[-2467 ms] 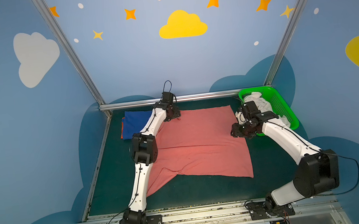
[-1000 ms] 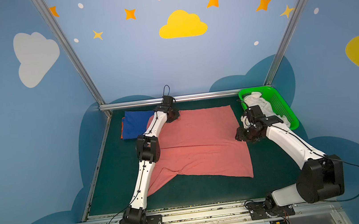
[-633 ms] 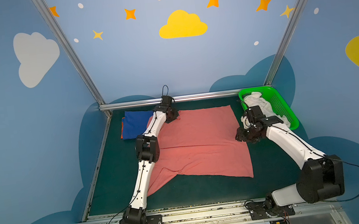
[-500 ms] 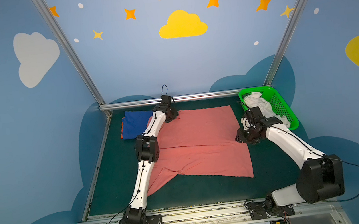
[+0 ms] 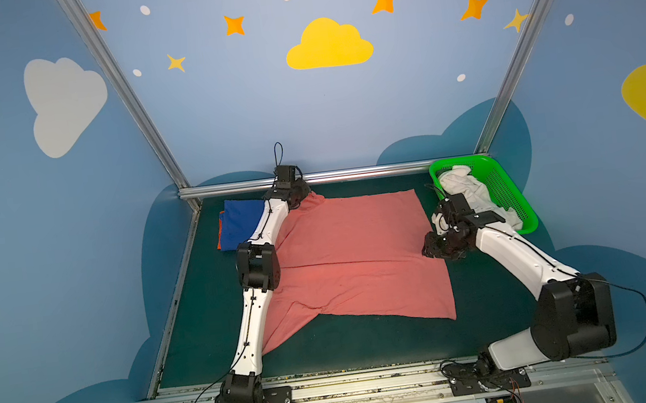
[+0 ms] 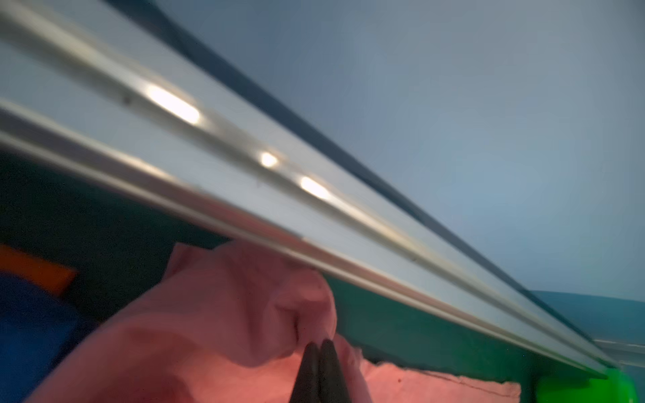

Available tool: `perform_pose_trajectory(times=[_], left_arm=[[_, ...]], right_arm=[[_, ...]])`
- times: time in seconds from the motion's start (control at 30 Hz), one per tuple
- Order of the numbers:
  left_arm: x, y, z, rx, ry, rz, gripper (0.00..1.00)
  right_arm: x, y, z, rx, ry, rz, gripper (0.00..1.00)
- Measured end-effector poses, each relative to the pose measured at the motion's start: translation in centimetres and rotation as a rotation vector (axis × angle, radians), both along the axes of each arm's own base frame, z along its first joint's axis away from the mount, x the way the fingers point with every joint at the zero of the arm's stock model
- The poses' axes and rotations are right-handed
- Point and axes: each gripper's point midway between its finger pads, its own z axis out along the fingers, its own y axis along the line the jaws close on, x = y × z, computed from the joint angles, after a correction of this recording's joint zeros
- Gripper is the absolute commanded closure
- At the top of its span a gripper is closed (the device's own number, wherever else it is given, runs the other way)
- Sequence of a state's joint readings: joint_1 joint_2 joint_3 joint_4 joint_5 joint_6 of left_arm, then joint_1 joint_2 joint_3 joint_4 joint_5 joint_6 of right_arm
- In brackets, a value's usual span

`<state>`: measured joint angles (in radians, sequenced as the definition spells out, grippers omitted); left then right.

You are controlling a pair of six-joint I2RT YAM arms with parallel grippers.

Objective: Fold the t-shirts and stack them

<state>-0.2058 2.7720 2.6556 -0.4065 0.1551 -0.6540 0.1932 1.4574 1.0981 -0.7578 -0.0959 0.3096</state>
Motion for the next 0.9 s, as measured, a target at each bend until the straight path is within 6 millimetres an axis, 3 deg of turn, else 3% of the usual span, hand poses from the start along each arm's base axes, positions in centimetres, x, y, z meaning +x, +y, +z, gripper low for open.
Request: perform_pose_trajectory(times=[0.17,0.27,0.43,0.7,0.9], left_arm=[[1.6,-0.5,2.1,-0.067,-0.102,0.015,0.89],[2.3,-0.8,2.6,-0.096,-0.151,0.017,0.67],[3.2,-1.7,4.1,-0.14,-0.237,0.004,0.5],[3.8,-1.3,4.7,-0.157,-0.288,-0.007,0.4],[2.7,0.2,5.3,-0.089,-0.223,0.001,0.47]], right_arm=[[0.0,0.1,-0.7,-0.001,0.023,0.0,0.49],[0.0,0.1,-1.0,-0.002,0.032,-0.001,0.5],[0.0,0.1,-1.1,-0.002,0.034,-0.004,0.5],[0.0,0.2,-1.1,0.006,0.037,-0.004,0.5],[-0.2,0.8,-1.0,0.028,0.041,0.01,0.5]])
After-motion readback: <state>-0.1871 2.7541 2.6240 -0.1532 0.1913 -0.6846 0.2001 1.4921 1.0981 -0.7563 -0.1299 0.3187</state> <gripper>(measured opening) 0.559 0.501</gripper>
